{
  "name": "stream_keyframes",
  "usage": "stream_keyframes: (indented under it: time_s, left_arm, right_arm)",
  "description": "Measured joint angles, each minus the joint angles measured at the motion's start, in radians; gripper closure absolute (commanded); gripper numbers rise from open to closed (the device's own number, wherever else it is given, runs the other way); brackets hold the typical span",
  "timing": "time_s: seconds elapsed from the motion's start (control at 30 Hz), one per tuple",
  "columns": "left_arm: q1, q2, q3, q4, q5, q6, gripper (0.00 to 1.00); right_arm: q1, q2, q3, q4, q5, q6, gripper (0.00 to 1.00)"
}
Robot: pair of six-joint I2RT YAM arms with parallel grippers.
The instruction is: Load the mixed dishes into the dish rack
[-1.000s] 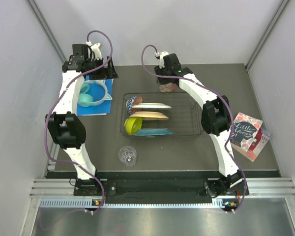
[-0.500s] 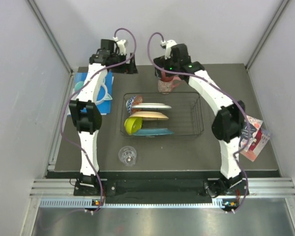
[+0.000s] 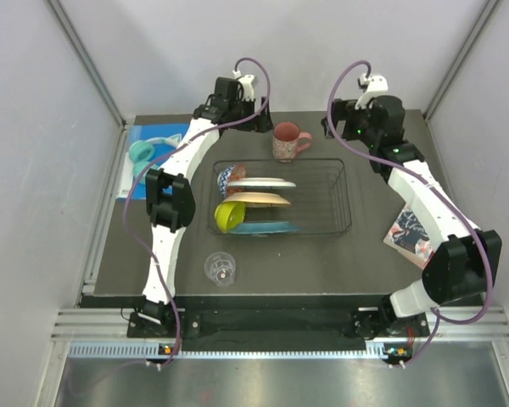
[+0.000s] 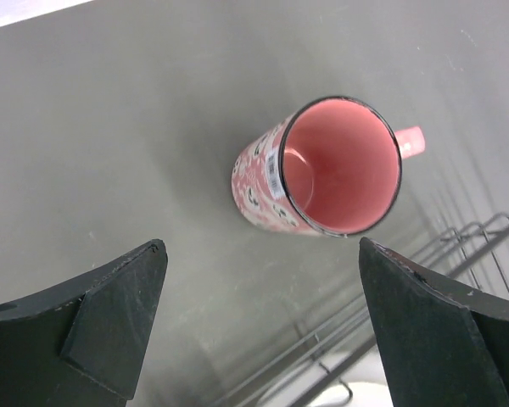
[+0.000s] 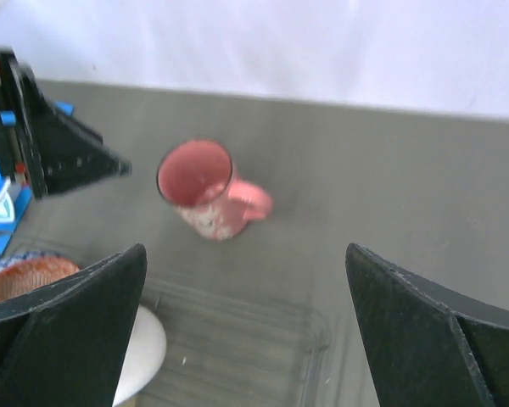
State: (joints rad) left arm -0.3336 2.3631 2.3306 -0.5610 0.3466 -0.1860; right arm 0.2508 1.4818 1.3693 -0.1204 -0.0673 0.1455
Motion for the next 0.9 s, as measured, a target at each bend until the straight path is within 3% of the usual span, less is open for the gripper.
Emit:
stream_keyframes:
  time_s: [0.33, 0.9]
  left_arm:
    - [-0.055, 0.073, 0.0, 0.066, -0.116, 0.0, 0.01]
    - [-0.105, 0.208, 0.094, 0.15, -0.232, 0.045, 0.01]
  right_arm:
    - [-0.013, -0.088, -0.251, 0.101, -0.032, 0.098, 0.0]
    - [-0.038, -0.216, -0.303, 0.198, -0.043, 0.148, 0.02]
